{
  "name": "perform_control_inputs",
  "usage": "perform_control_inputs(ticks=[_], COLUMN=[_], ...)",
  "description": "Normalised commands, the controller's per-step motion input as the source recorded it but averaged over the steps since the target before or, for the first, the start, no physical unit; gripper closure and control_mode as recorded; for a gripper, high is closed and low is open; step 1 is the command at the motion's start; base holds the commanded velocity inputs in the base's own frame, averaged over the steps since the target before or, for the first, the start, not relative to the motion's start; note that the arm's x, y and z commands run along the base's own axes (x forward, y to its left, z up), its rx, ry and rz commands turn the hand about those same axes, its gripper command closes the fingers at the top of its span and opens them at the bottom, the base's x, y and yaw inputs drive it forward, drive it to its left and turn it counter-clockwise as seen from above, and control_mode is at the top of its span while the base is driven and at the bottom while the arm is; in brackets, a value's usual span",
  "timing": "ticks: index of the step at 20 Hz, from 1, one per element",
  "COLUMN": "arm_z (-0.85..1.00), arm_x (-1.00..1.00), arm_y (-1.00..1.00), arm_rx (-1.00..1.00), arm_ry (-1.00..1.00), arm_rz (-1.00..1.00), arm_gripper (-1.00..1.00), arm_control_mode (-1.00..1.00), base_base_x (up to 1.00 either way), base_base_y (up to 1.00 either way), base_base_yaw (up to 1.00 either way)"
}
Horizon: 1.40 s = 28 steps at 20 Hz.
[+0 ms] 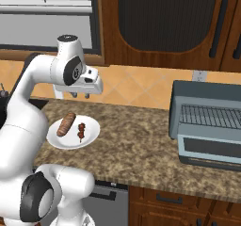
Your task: Pick up the kebab skewer and baguette bread, and place them inside the toaster oven. Close the toaster oven door and start by setting the timer.
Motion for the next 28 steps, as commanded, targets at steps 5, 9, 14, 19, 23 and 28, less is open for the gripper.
perform_control_inputs(ticks=[5,9,14,19,23,28], arm_z=[-0.01,-0.33,-0.30,-0.41,-0.58,-0.51], arm_x=[-0.40,-0.42,-0.11,0.21,0.19,0.06], arm_y=[0.06,0.62,0.54,0.60,0.60,0.57], arm_rx=[0.00,0.00,-0.01,0.00,0.03,0.00], arm_ry=[0.00,0.03,-0.07,-0.10,-0.02,0.01], arm_rz=[0.00,0.00,-0.08,-0.11,-0.22,-0.14], arm_gripper=[-1.00,-1.00,-1.00,-1.00,-1.00,-1.00], arm_control_mode=[-1.00,-1.00,-1.00,-1.00,-1.00,-1.00], base_base_x=[0.00,0.00,0.00,0.00,0.00,0.00], base_base_y=[0.00,0.00,0.00,0.00,0.00,0.00], base_base_yaw=[0.00,0.00,0.00,0.00,0.00,0.00])
